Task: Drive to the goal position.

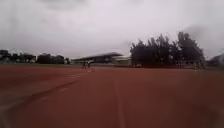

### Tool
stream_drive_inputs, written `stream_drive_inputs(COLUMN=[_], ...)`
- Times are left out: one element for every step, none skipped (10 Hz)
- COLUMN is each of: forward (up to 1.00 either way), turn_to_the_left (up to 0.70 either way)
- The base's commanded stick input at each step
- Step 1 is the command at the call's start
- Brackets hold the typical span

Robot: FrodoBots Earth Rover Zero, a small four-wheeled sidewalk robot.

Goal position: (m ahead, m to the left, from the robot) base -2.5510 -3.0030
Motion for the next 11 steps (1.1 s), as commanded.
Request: stream_drive_inputs(forward=[0.5, 0.5, 0.5, 0.5, 0.5, 0.5, 0.5, 0.5, 0.5, 0.5, 0.5], turn_to_the_left=[0.0, 0.0, 0.0, 0.0, 0.0, 0.0, 0.0, 0.0, 0.0, 0.0, 0.0])
